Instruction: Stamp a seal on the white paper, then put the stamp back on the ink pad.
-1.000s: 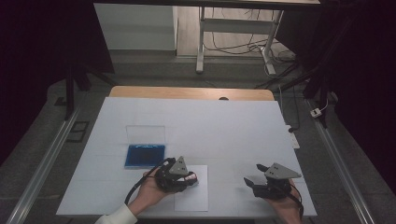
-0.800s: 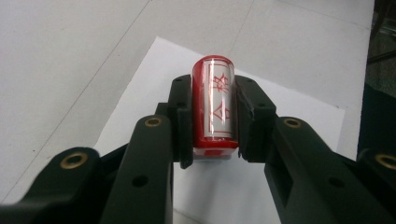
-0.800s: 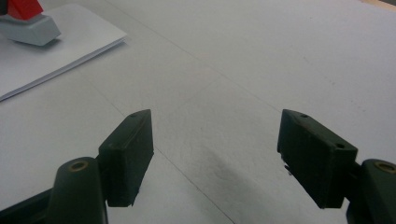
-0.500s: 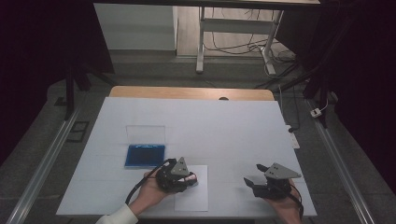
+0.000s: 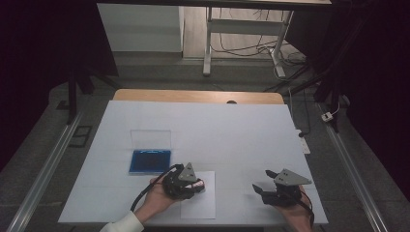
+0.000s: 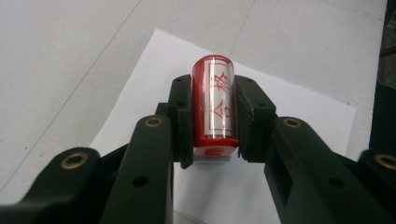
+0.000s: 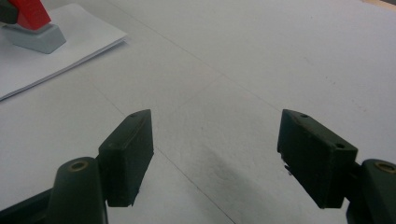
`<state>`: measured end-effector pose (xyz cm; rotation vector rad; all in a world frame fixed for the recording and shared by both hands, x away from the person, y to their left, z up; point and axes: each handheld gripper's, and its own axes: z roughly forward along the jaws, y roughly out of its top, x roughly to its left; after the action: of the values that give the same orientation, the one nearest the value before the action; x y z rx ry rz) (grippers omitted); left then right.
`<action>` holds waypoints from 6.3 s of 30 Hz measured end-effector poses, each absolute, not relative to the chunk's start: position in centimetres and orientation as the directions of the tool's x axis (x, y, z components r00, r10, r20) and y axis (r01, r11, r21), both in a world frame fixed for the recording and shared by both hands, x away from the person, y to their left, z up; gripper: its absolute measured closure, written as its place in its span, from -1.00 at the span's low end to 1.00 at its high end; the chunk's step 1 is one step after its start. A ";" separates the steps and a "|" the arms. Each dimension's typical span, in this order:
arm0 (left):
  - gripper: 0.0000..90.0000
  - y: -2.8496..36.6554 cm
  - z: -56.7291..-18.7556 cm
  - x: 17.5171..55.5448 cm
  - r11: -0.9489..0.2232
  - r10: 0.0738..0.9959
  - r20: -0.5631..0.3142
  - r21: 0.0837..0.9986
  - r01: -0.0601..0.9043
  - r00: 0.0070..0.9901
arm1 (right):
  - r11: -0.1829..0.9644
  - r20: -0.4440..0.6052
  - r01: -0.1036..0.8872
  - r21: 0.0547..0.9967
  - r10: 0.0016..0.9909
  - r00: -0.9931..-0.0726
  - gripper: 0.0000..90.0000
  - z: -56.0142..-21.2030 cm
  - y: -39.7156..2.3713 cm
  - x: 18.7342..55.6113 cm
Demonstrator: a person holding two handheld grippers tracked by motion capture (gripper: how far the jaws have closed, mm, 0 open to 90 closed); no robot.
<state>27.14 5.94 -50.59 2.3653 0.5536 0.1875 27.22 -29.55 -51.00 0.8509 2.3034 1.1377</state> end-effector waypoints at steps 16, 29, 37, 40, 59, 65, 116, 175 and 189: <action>0.57 5.5 -50.7 27.5 -0.697 0.433 -0.026 0.624 0.353 0.901 | 0.480 -0.112 0.332 0.812 0.686 -0.719 -0.42 -51.1 -29.4 27.3; 0.57 5.2 -50.6 27.6 -0.710 0.440 -0.024 0.603 0.364 0.898 | 0.481 -0.113 0.329 0.812 0.684 -0.720 -0.42 -51.0 -29.4 27.2; 0.57 5.0 -50.4 27.5 -0.727 0.438 -0.009 0.585 0.360 0.899 | 0.480 -0.112 0.331 0.812 0.685 -0.720 -0.42 -51.0 -29.4 27.2; 0.57 5.0 -50.4 27.5 -0.726 0.437 -0.011 0.586 0.360 0.899 | 0.479 -0.111 0.330 0.813 0.684 -0.721 -0.42 -51.0 -29.3 27.2; 0.57 5.1 -50.6 27.3 -0.717 0.441 0.001 0.602 0.351 0.898 | 0.488 -0.125 0.319 0.812 0.680 -0.722 -0.42 -50.9 -29.2 27.2; 0.57 5.1 -50.6 27.2 -0.717 0.443 0.009 0.603 0.349 0.897 | 0.474 -0.120 0.318 0.821 0.689 -0.715 -0.42 -50.8 -29.3 27.1; 0.55 11.1 -43.6 26.4 -0.467 0.447 -0.102 0.821 0.329 0.889 | 0.472 -0.116 0.325 0.820 0.692 -0.712 -0.42 -50.8 -29.6 27.0; 0.55 20.5 -47.8 31.3 -0.450 0.748 -0.035 0.708 0.545 0.663 | 0.474 -0.117 0.325 0.818 0.691 -0.714 -0.42 -50.8 -29.7 27.0; 0.55 20.8 -49.6 32.2 -0.490 0.756 -0.015 0.650 0.581 0.655 | 0.479 -0.119 0.323 0.816 0.687 -0.717 -0.42 -50.9 -29.6 27.0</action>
<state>32.20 20.82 -49.62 2.2419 1.0313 0.3615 27.02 -29.64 -50.90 0.8402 2.2956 1.1329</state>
